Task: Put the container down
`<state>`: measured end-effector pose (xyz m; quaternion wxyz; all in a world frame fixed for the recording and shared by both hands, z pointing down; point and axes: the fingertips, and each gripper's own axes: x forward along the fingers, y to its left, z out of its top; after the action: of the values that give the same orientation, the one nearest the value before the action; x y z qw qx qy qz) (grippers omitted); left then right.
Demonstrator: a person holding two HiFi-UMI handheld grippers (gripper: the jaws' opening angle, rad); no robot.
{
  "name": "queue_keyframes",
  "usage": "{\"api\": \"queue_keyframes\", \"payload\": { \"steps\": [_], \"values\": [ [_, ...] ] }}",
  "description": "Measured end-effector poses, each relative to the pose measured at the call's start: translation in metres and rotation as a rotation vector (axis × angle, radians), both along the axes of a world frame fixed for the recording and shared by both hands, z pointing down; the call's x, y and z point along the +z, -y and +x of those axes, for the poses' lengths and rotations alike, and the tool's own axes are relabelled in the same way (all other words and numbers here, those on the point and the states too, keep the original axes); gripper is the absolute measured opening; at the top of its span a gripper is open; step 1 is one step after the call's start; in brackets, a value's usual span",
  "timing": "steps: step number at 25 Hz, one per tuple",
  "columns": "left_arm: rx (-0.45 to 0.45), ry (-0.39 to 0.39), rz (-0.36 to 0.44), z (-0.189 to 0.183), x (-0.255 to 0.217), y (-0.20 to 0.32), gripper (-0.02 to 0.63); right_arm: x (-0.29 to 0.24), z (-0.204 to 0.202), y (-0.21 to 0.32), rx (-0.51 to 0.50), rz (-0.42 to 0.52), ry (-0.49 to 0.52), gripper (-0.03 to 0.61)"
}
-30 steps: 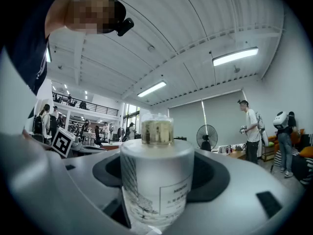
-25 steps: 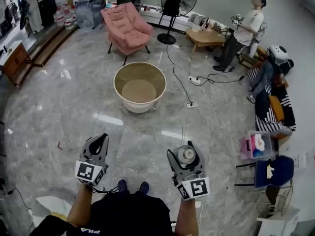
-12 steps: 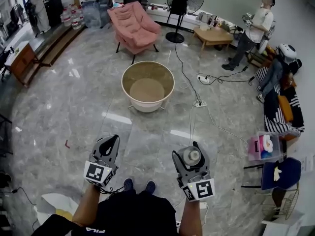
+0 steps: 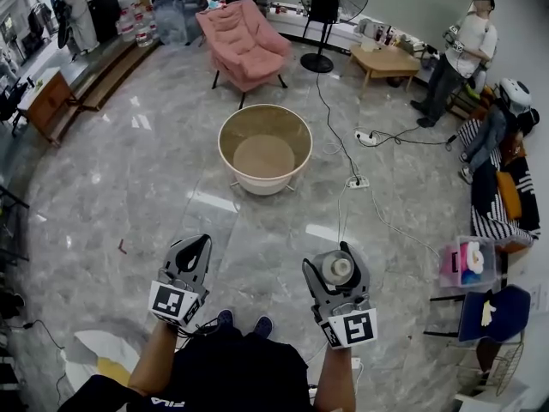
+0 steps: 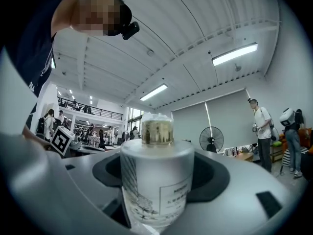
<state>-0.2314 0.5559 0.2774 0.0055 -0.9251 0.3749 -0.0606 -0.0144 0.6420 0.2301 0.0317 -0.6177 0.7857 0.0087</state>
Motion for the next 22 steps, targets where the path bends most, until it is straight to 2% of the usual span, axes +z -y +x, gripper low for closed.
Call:
{"api": "queue_keyframes", "payload": {
  "steps": [7, 14, 18, 22],
  "values": [
    [-0.044, -0.011, -0.008, 0.018, 0.009, 0.016, 0.026, 0.019, 0.014, 0.031, -0.061, -0.016, 0.004, 0.35],
    [-0.088, -0.022, -0.058, 0.017, 0.034, 0.064, 0.026, 0.055, 0.028, 0.1, -0.068, -0.07, 0.02, 0.35],
    [-0.107, -0.038, -0.091, 0.019, 0.059, 0.133, 0.026, 0.078, 0.038, 0.181, -0.058, -0.08, -0.007, 0.35],
    [-0.105, -0.068, -0.117, 0.024, 0.08, 0.238, 0.026, 0.104, 0.046, 0.288, -0.04, -0.088, -0.039, 0.35]
  ]
}}
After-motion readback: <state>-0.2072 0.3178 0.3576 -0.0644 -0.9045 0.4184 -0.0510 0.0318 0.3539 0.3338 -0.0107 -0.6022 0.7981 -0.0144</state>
